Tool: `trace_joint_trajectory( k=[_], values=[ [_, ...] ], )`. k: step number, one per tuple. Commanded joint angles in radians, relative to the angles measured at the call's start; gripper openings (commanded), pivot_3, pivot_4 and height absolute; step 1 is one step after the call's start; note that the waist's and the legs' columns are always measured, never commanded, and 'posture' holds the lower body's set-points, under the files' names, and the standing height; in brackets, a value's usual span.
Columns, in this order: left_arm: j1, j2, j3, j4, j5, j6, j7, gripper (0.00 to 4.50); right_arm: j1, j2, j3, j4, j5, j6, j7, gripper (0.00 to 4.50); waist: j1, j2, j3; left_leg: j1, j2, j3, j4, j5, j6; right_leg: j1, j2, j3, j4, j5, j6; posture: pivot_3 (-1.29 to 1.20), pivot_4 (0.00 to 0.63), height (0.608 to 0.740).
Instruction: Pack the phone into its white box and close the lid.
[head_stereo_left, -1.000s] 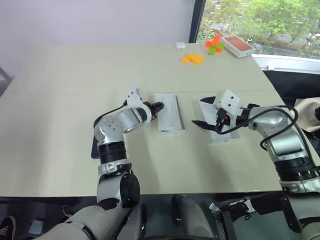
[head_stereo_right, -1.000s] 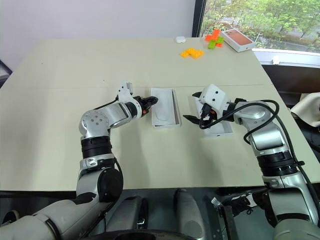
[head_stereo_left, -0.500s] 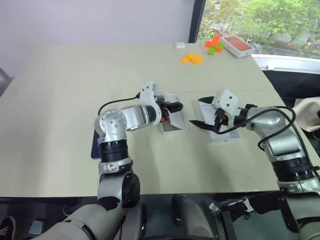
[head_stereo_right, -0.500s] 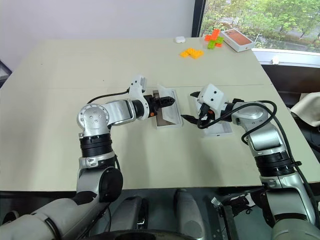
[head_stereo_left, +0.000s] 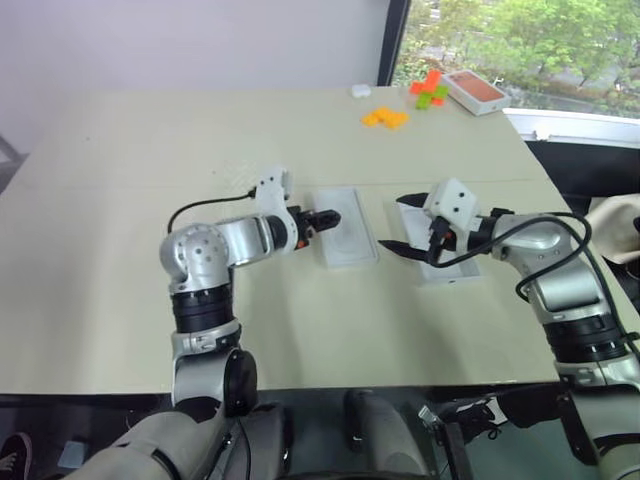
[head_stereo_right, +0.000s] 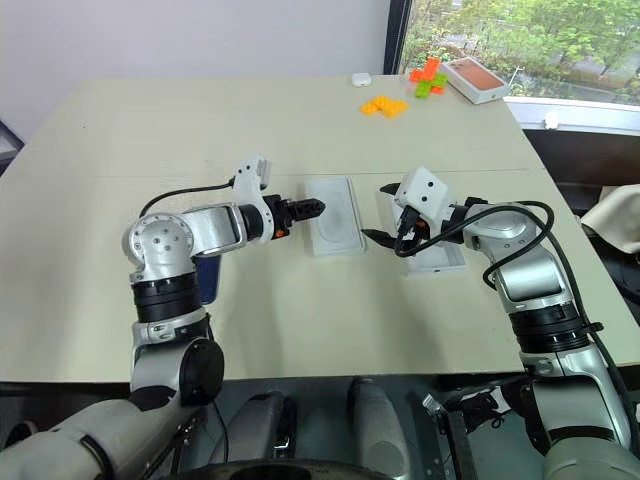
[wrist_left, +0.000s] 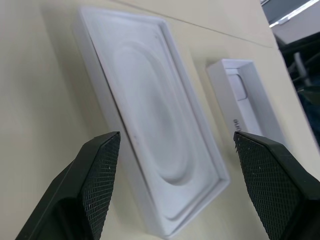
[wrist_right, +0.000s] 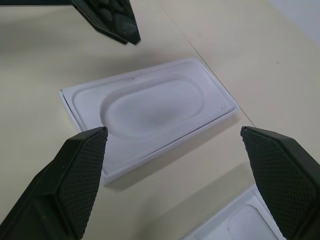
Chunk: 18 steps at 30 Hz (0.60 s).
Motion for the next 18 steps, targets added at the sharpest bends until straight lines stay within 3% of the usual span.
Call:
trace_joint_trajectory(
  k=[1,6,10,18],
  values=[
    [0.018,0.107,-0.094,-0.067,0.035,-0.108,-0.113,3.81,-0.030,0.012,-0.049,-0.049,0.044,0.040,-0.017,4.50,-0.001,0.000,0.000,0.000,0.000,0.000,0.000,0.000,0.000,0.000,0.000,0.000,0.000,0.000,0.000,0.00,0.150,0.740],
    [0.083,0.355,-0.161,-0.098,0.061,-0.286,-0.366,3.81,-0.035,0.059,-0.059,-0.105,0.087,0.154,-0.068,4.50,-0.006,0.001,0.000,0.000,0.002,0.000,-0.001,0.000,-0.001,-0.001,0.001,0.000,0.001,0.000,0.000,0.00,0.150,0.740],
    [0.193,0.581,-0.215,-0.093,0.144,-0.543,-0.642,3.81,-0.052,0.095,0.028,-0.096,-0.025,0.135,-0.143,4.50,-0.003,0.001,0.000,0.000,0.002,0.001,-0.001,0.000,-0.001,-0.002,0.000,0.000,0.000,0.000,-0.001,0.00,0.150,0.740],
    [0.295,0.664,-0.188,-0.137,0.133,-0.750,-0.853,3.81,-0.165,0.278,0.088,-0.022,-0.089,0.154,-0.278,4.50,0.003,0.001,0.000,-0.002,0.002,0.000,0.000,0.000,0.000,-0.002,-0.001,0.000,0.000,-0.001,-0.002,0.00,0.150,0.740]
  ],
)
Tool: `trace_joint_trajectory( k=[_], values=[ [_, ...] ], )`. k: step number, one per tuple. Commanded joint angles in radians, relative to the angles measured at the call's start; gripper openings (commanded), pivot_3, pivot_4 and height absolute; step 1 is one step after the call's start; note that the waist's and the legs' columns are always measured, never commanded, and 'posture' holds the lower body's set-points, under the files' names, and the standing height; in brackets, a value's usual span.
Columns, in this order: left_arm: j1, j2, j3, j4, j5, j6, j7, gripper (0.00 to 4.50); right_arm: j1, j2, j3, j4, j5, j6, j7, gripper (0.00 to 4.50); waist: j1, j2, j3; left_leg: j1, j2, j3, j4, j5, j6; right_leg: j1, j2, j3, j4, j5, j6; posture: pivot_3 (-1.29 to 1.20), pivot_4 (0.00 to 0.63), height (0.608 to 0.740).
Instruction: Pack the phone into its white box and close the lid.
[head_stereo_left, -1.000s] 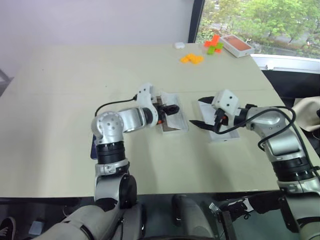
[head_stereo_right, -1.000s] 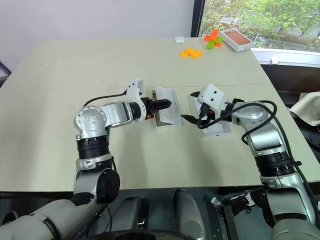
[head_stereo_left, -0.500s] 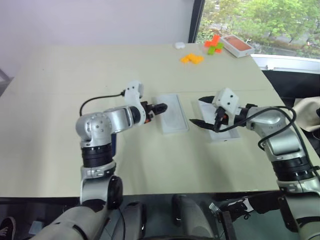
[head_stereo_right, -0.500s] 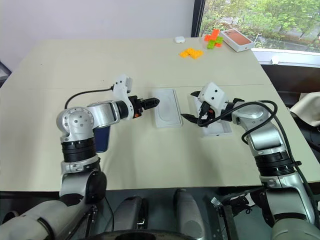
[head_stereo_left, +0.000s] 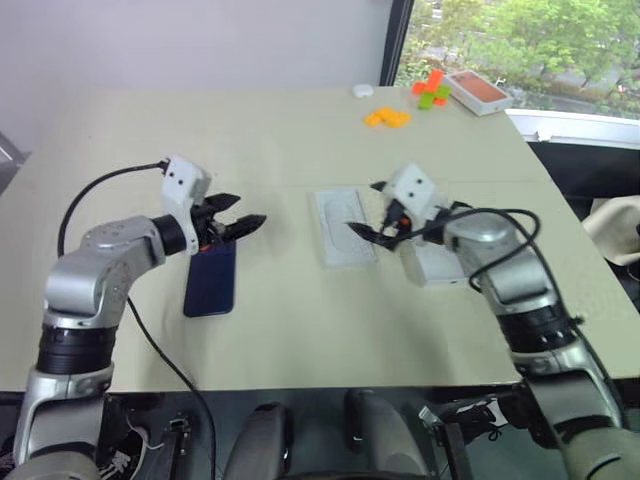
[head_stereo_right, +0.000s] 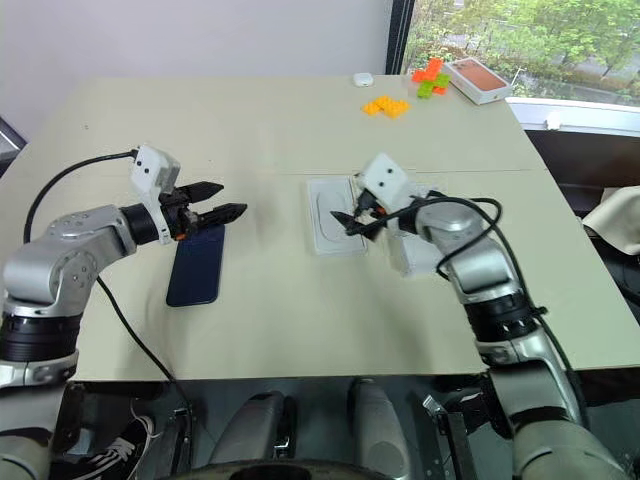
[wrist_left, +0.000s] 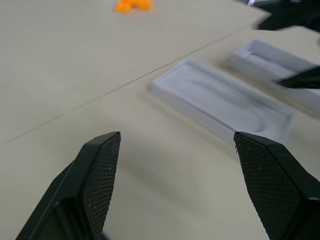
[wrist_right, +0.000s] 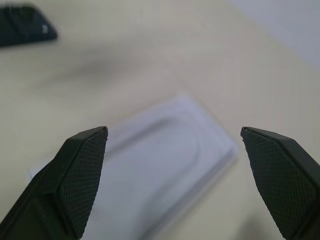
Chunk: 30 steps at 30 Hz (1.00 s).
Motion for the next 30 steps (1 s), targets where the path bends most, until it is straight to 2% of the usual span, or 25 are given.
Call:
trace_joint_trajectory(
  k=[1,3,10,23,27,30],
  values=[
    [0.006,0.023,0.029,-0.072,-0.024,-0.062,-0.065,3.85,-0.028,0.038,-0.011,0.008,0.007,0.021,-0.027,4.24,0.003,0.000,0.000,0.000,0.000,-0.001,0.000,0.000,0.000,0.000,0.000,0.000,0.000,0.001,0.001,0.00,0.150,0.740],
    [0.018,0.026,0.042,-0.092,-0.042,-0.062,-0.084,3.87,-0.030,0.051,-0.006,0.031,0.001,0.036,-0.029,3.61,0.002,0.000,0.000,0.000,0.000,-0.001,0.000,-0.001,0.001,0.000,-0.001,-0.001,0.000,0.001,0.001,0.00,0.150,0.740],
    [0.056,0.006,0.092,-0.089,-0.024,-0.181,-0.080,3.87,-0.077,0.123,0.014,0.150,-0.048,0.059,-0.112,0.04,-0.007,0.000,0.000,0.000,0.000,0.000,0.000,-0.002,0.003,-0.001,-0.001,-0.001,0.001,0.001,0.001,0.00,0.150,0.740],
    [0.097,0.005,0.066,-0.096,0.007,-0.229,-0.074,3.87,-0.062,0.161,0.134,0.262,-0.186,0.014,-0.140,0.04,-0.006,0.000,0.000,0.000,0.000,0.000,0.000,-0.002,0.003,-0.001,0.000,-0.001,0.001,0.001,0.001,0.00,0.150,0.740],
    [0.103,0.010,0.057,-0.095,0.020,-0.241,-0.078,3.87,-0.053,0.121,0.217,0.284,-0.297,-0.033,-0.154,0.04,-0.008,0.000,0.000,0.000,0.000,0.000,0.000,-0.002,0.003,-0.001,0.000,-0.001,0.001,0.001,0.001,0.00,0.150,0.740],
    [0.101,0.010,0.054,-0.093,0.025,-0.244,-0.077,3.87,-0.056,0.099,0.210,0.285,-0.317,-0.023,-0.144,0.04,-0.008,0.000,0.000,0.001,0.000,0.000,0.000,-0.002,0.003,0.000,0.000,-0.001,0.001,0.001,0.001,0.00,0.150,0.740]
  ],
)
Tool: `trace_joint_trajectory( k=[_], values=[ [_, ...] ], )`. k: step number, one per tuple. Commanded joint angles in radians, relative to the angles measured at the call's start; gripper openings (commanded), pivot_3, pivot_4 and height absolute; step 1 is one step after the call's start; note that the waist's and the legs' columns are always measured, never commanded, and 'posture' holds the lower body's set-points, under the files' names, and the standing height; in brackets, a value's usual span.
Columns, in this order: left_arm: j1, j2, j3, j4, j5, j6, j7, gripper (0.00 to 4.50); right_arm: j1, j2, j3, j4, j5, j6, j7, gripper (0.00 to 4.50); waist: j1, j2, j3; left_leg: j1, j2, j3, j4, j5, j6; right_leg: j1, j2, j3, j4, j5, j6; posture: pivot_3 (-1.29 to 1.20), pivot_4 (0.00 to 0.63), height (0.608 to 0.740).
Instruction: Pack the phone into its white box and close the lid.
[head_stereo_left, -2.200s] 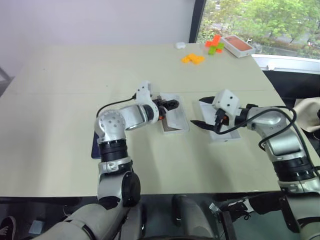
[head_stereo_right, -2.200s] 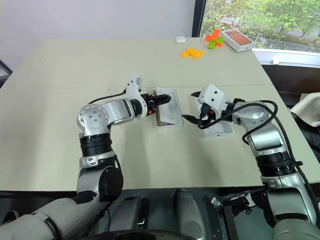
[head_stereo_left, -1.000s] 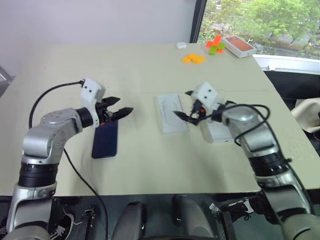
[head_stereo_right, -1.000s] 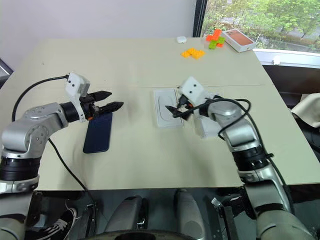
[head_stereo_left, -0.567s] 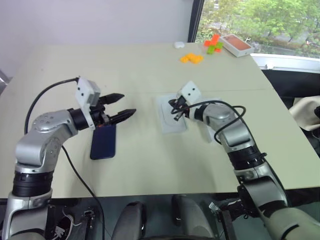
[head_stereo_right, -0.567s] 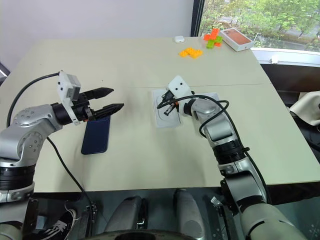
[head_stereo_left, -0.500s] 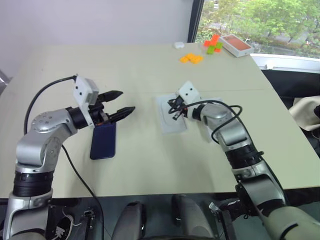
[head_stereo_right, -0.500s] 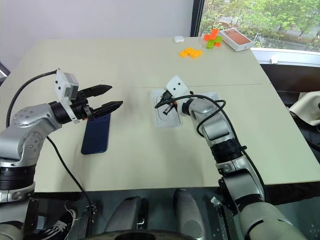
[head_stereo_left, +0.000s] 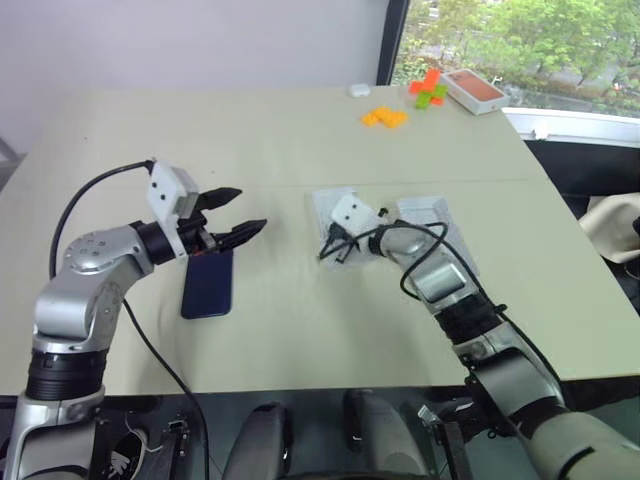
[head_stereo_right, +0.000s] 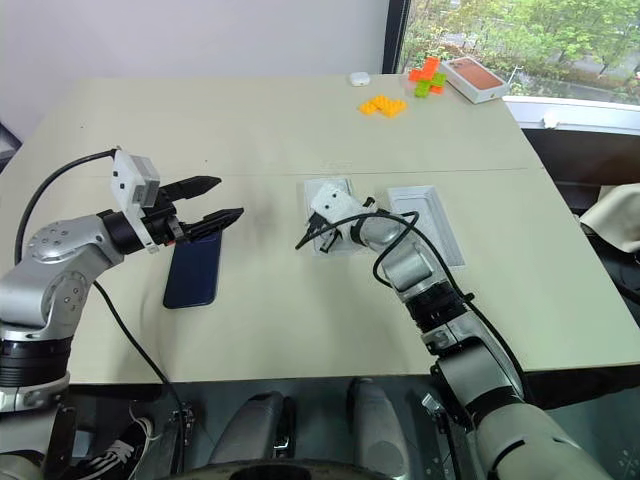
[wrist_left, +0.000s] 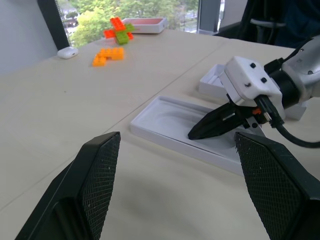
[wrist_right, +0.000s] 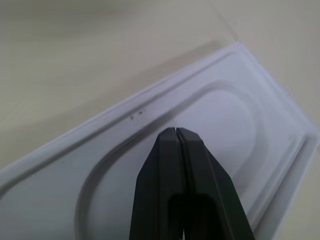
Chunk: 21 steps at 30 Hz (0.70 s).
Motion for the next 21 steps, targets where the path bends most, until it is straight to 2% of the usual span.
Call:
trace_joint_trajectory(
  k=[1,7,14,21],
  values=[
    [-0.001,0.008,0.007,-0.027,0.006,-0.021,-0.002,3.87,-0.005,-0.025,-0.018,-0.005,-0.025,0.014,0.007,0.04,0.001,0.000,0.000,0.000,0.000,0.000,0.000,0.000,0.000,0.000,0.000,0.000,0.000,0.000,0.000,0.00,0.150,0.740],
    [-0.009,0.004,0.002,-0.021,0.012,-0.027,0.000,3.87,0.004,-0.050,-0.034,-0.009,-0.037,0.021,0.016,0.04,0.002,0.000,0.000,0.000,0.000,0.000,0.000,0.000,0.000,0.000,0.000,0.000,0.000,0.000,0.000,0.00,0.150,0.740],
    [-0.011,0.002,0.002,-0.017,0.012,-0.030,0.004,3.87,0.019,0.001,-0.058,-0.048,0.017,0.063,0.051,0.04,0.001,0.000,0.000,0.000,0.000,0.000,0.000,0.000,0.000,0.000,0.000,0.000,0.000,0.000,0.000,0.00,0.150,0.740],
    [-0.005,0.011,0.011,-0.011,0.011,-0.027,0.001,3.87,0.014,-0.013,-0.092,-0.050,0.036,0.078,0.080,0.04,0.000,0.000,0.000,0.000,0.000,0.000,0.000,0.000,0.000,0.000,0.000,0.000,0.000,0.000,0.000,0.00,0.150,0.740]
  ],
)
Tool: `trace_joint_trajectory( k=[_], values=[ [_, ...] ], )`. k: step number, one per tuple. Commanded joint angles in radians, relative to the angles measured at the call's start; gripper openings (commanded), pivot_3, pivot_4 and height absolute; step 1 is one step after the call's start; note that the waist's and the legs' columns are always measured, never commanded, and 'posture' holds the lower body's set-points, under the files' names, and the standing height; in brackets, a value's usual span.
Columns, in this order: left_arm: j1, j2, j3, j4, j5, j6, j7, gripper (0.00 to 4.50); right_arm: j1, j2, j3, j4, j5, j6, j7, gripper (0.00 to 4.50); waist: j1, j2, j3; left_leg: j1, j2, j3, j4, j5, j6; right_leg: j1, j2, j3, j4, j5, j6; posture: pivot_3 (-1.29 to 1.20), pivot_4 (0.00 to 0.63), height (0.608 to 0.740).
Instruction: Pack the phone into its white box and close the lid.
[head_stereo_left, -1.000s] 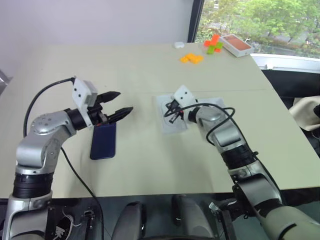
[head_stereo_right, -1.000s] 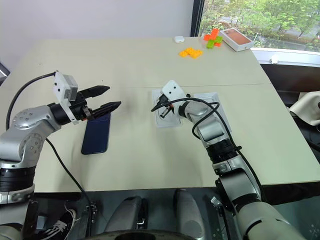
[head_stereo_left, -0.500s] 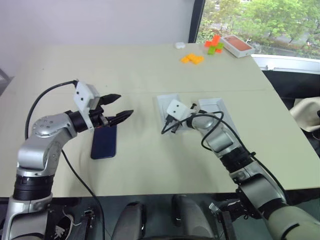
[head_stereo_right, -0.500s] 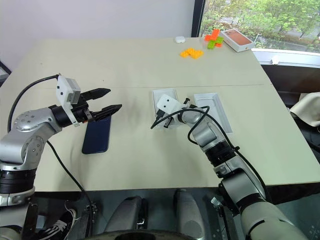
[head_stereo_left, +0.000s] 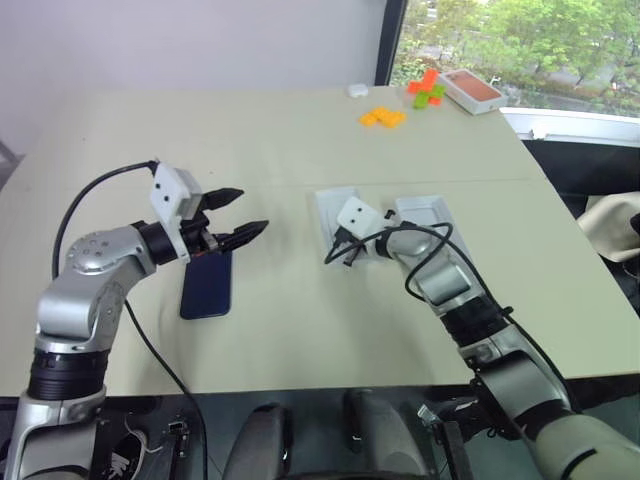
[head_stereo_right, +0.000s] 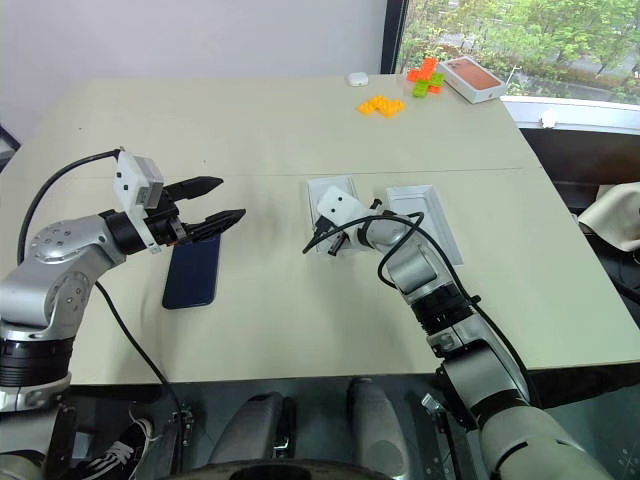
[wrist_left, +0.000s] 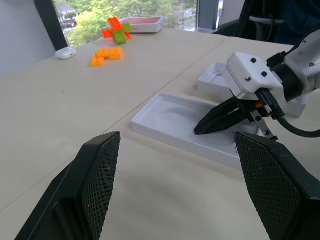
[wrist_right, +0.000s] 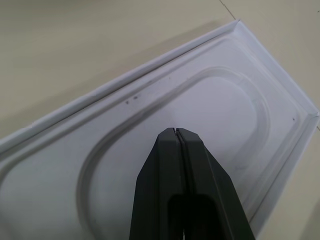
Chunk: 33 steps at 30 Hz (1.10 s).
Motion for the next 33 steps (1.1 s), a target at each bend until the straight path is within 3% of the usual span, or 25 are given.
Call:
trace_joint_trajectory(
  k=[1,17,33],
  values=[
    [-0.002,0.014,0.022,-0.008,0.004,-0.021,-0.003,3.87,-0.002,-0.007,-0.037,-0.034,0.035,0.025,0.033,0.04,0.000,0.000,0.000,0.000,0.000,0.000,0.000,0.000,0.000,0.000,0.000,0.000,0.000,0.000,0.000,0.00,0.150,0.740],
    [-0.027,0.012,0.018,0.030,0.030,-0.042,0.005,3.87,0.054,-0.019,0.010,-0.284,0.067,0.234,0.154,0.04,0.001,0.000,0.000,0.000,0.001,0.000,0.000,0.000,0.000,0.000,0.001,0.000,0.000,0.000,0.000,0.00,0.150,0.740],
    [-0.030,0.019,0.029,0.043,0.048,-0.054,0.027,3.87,0.023,0.022,0.031,-0.276,0.087,0.262,0.144,0.04,-0.001,0.000,0.000,0.000,0.001,0.000,0.000,0.000,0.000,0.000,0.001,0.000,0.000,0.000,0.000,0.00,0.150,0.740]
  ],
)
